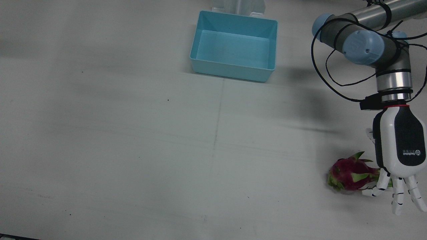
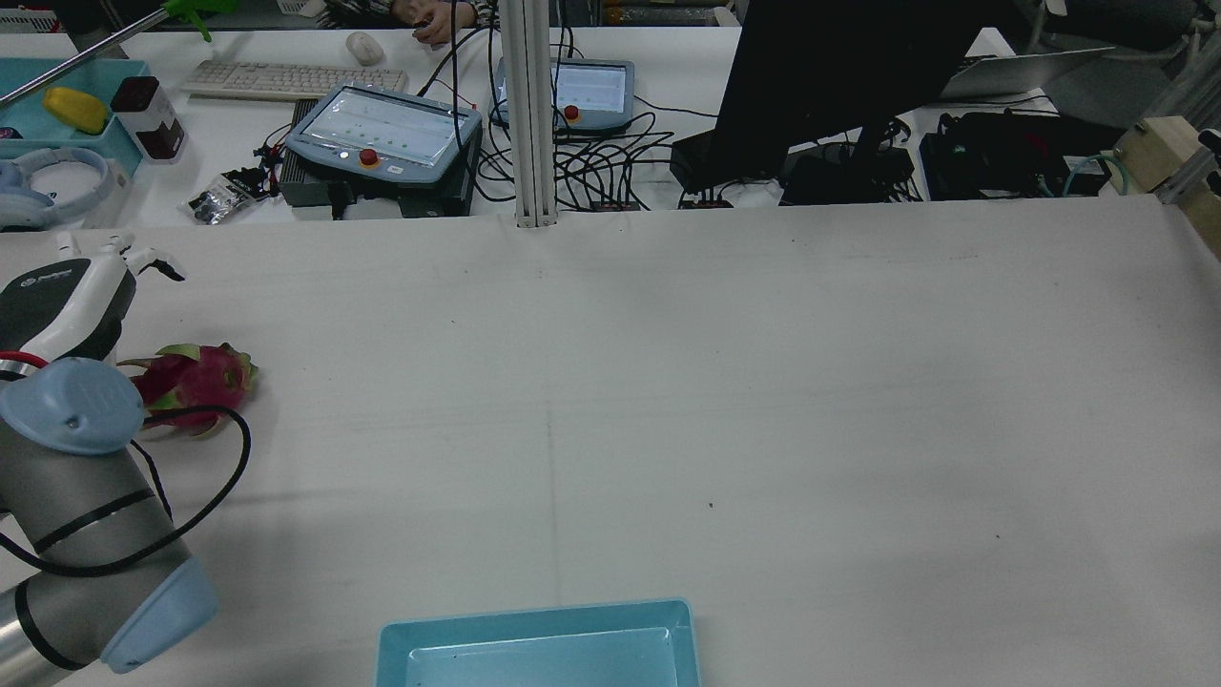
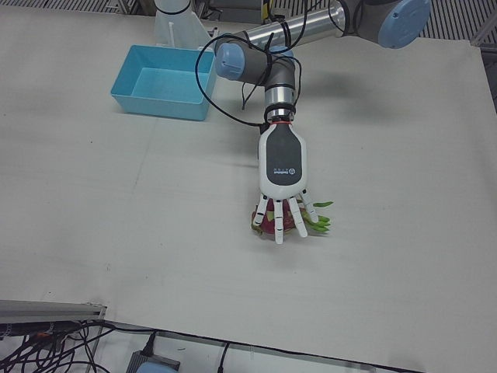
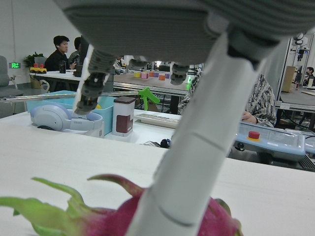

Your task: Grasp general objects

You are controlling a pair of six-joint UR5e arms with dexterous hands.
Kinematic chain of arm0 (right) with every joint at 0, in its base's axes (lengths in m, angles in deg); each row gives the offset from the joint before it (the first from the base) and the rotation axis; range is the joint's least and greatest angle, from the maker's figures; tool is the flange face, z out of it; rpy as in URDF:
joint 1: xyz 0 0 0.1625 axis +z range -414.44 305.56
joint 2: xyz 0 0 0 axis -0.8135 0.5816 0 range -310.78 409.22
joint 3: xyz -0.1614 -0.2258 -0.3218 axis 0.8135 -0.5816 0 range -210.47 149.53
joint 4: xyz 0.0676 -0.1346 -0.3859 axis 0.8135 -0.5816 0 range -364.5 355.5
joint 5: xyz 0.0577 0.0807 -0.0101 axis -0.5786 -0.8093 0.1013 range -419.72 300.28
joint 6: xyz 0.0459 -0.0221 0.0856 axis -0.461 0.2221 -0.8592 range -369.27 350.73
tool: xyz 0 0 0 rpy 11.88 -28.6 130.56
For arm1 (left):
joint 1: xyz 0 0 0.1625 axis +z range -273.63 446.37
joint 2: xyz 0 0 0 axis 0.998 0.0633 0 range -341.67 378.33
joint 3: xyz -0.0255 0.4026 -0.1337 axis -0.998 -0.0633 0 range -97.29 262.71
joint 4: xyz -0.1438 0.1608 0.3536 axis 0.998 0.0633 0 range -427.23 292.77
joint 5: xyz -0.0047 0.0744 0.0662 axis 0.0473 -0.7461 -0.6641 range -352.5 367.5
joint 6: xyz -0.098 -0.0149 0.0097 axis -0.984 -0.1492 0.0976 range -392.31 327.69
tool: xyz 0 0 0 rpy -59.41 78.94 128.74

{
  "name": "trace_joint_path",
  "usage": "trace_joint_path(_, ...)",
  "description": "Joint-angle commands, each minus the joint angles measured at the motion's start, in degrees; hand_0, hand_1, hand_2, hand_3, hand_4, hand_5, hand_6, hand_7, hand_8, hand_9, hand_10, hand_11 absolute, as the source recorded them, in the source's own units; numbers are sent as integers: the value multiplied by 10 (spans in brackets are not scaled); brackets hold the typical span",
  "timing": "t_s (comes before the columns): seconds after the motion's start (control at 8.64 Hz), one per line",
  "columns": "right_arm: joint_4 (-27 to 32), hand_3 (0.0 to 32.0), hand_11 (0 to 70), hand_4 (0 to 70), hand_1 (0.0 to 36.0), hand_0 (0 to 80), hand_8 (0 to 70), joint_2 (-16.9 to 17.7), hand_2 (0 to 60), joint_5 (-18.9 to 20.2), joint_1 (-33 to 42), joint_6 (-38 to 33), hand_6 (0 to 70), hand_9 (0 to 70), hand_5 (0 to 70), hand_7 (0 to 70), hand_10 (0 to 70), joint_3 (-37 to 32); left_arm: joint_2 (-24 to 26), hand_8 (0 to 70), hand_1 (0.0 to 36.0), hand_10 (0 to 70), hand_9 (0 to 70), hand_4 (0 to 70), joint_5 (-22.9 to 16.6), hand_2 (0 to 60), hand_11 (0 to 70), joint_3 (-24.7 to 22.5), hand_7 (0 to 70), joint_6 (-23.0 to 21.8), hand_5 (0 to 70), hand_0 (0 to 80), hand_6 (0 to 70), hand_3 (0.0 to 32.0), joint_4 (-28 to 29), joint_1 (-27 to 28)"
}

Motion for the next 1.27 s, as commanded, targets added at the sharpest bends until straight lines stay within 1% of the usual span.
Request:
trace_joint_path(0.0, 0, 0, 0, 0, 0, 0, 0, 0, 0, 0, 0, 0, 0, 0, 0, 0, 0, 0, -1, 3, 344, 0, 7, 0, -165, 200, 24, -50, 105, 56, 299, 712, 0, 320, 56, -156)
trace_joint_path(0.12, 0, 0, 0, 0, 0, 0, 0, 0, 0, 0, 0, 0, 0, 0, 0, 0, 0, 0, -8, 18, 329, 0, 5, 0, -201, 170, 6, -49, 95, 60, 273, 688, 0, 320, 130, -178)
trace_joint_path(0.23, 0, 0, 0, 0, 0, 0, 0, 0, 0, 0, 0, 0, 0, 0, 0, 0, 0, 0, -54, 39, 313, 0, 3, 0, -250, 142, 0, -50, 86, 59, 263, 652, 0, 320, 275, -210)
trace_joint_path(0.35, 0, 0, 0, 0, 0, 0, 0, 0, 0, 0, 0, 0, 0, 0, 0, 0, 0, 0, -106, 46, 305, 0, 2, 0, -315, 131, 0, -45, 80, 58, 261, 640, 0, 320, 418, -258)
trace_joint_path(0.46, 0, 0, 0, 0, 0, 0, 0, 0, 0, 0, 0, 0, 0, 0, 0, 0, 0, 0, -126, 45, 298, 0, 0, 0, -331, 118, 0, -50, 70, 58, 260, 635, 0, 320, 430, -298)
trace_joint_path(0.58, 0, 0, 0, 0, 0, 0, 0, 0, 0, 0, 0, 0, 0, 0, 0, 0, 0, 0, -131, 22, 271, 0, 0, 0, -331, 102, 0, -44, 67, 57, 238, 603, 0, 320, 429, -303)
trace_joint_path(0.69, 0, 0, 0, 0, 0, 0, 0, 0, 0, 0, 0, 0, 0, 0, 0, 0, 0, 0, -149, 38, 283, 0, 6, 0, -336, 101, 0, -45, 103, 58, 342, 647, 0, 300, 435, -300)
trace_joint_path(0.81, 0, 0, 0, 0, 0, 0, 0, 0, 0, 0, 0, 0, 0, 0, 0, 0, 0, 0, -171, 63, 304, 0, 13, 14, -357, 95, 0, -44, 136, 62, 412, 784, 0, 248, 460, -297)
trace_joint_path(0.93, 0, 0, 0, 0, 0, 0, 0, 0, 0, 0, 0, 0, 0, 0, 0, 0, 0, 0, -207, 75, 282, 0, 11, 0, -360, 66, 0, -49, 125, 103, 404, 716, 0, 264, 496, -291)
trace_joint_path(1.04, 0, 0, 0, 0, 0, 0, 0, 0, 0, 0, 0, 0, 0, 0, 0, 0, 0, 0, -216, 75, 282, 0, 11, 0, -359, 66, 0, -47, 125, 116, 404, 716, 0, 264, 499, -266)
trace_joint_path(1.16, 0, 0, 0, 0, 0, 0, 0, 0, 0, 0, 0, 0, 0, 0, 0, 0, 0, 0, -217, 75, 282, 0, 11, 0, -354, 66, 0, -44, 125, 119, 404, 716, 0, 264, 497, -242)
